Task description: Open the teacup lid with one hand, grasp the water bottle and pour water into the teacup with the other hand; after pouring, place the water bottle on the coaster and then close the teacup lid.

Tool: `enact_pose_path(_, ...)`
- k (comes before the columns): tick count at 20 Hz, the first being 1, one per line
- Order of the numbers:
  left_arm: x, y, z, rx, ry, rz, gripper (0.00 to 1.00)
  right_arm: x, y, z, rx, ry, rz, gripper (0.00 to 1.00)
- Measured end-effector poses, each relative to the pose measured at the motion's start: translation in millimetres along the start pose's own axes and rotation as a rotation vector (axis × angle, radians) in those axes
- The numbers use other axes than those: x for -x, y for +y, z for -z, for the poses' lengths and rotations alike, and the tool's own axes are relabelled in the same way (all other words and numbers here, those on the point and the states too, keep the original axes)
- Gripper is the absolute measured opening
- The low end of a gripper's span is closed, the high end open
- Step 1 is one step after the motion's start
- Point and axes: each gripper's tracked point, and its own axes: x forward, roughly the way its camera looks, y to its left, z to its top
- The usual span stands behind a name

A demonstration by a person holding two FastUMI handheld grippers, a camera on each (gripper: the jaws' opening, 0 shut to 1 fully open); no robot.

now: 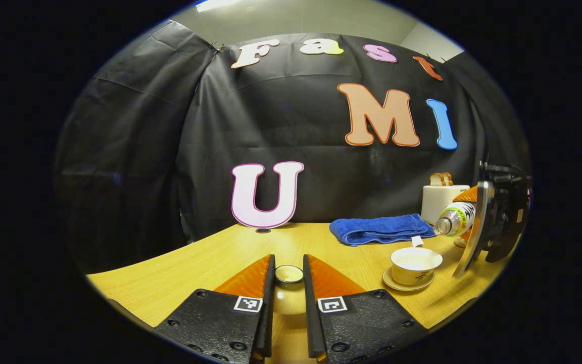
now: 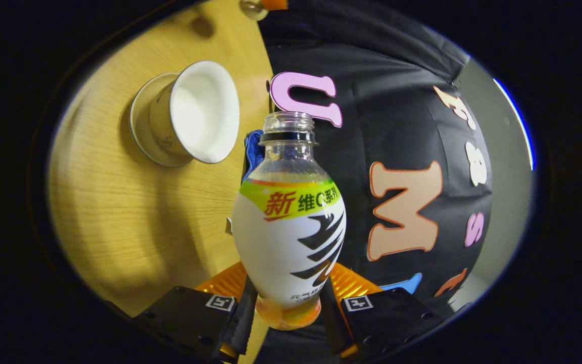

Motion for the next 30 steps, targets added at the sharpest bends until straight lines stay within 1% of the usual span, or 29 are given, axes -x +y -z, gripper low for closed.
enact_pose_path(2, -0.3, 0.9, 0.3, -0.001, 0.000, -0.003, 0.25, 4.8, -2.1, 9.2, -0.177, 0.017, -0.054, 0.65)
enact_pose_path(3, -0.4, 0.6, 0.1, -0.001, 0.000, -0.004, 0.25, 5.4, -4.6, 14.8, -0.259, 0.026, -0.069, 0.61)
enact_pose_path(5, -0.7, 1.7, 0.1, -0.001, 0.000, -0.004, 0.24, 7.4, -6.9, 24.0, -0.414, 0.037, -0.084, 0.61)
enact_pose_path(8, -0.1, 1.3, 0.2, -0.001, 0.000, -0.004, 0.25, 15.2, -13.1, 39.8, -0.650, 0.039, -0.106, 0.63)
enact_pose_path(9, -0.1, 1.1, 0.2, -0.001, 0.000, -0.004, 0.25, 15.6, -17.5, 42.9, -0.736, 0.032, -0.113, 0.62)
enact_pose_path(11, -0.6, 1.5, 0.0, -0.001, -0.001, -0.004, 0.25, 14.0, -29.4, 51.7, -0.898, 0.026, -0.096, 0.62)
enact_pose_path(13, -0.4, 1.5, -0.4, -0.001, -0.001, -0.004, 0.25, 11.3, -38.8, 68.5, -1.034, 0.024, -0.082, 0.62)
enact_pose_path(16, -0.2, 1.3, 0.2, -0.002, 0.000, -0.005, 0.25, 6.6, -42.4, 89.1, -1.202, 0.033, -0.088, 0.62)
enact_pose_path(17, -0.6, 1.3, -0.2, -0.001, -0.001, -0.005, 0.25, 4.9, -43.0, 94.9, -1.252, 0.033, -0.089, 0.64)
enact_pose_path(19, 0.2, 1.4, -0.4, -0.002, -0.001, -0.005, 0.25, -3.8, -42.2, 105.4, -1.338, 0.034, -0.089, 0.65)
enact_pose_path(20, 0.3, 2.1, -0.1, -0.002, -0.001, -0.007, 0.25, -8.4, -40.1, 108.5, -1.360, 0.034, -0.092, 0.64)
enact_pose_path(21, 0.6, 2.6, -0.5, -0.002, -0.001, -0.011, 0.25, -12.9, -35.9, 112.1, -1.385, 0.039, -0.094, 0.65)
enact_pose_path(22, -0.3, 3.0, -0.7, -0.002, -0.001, -0.012, 0.25, -16.5, -31.2, 116.0, -1.411, 0.045, -0.098, 0.63)
enact_pose_path(24, 0.6, 3.1, -0.3, -0.002, -0.001, -0.013, 0.25, -23.1, -26.0, 124.6, -1.444, 0.058, -0.086, 0.65)
enact_pose_path(26, 0.0, 2.7, -0.1, -0.002, -0.001, -0.013, 0.25, -27.6, -20.8, 129.0, -1.450, 0.073, -0.081, 0.64)
enact_pose_path(28, 0.6, 2.5, 0.2, -0.002, -0.001, -0.013, 0.25, -30.8, -14.9, 132.2, -1.431, 0.085, -0.080, 0.64)
enact_pose_path(30, 0.8, 2.4, -0.1, -0.002, -0.001, -0.013, 0.25, -33.0, -9.4, 130.3, -1.415, 0.082, -0.090, 0.66)
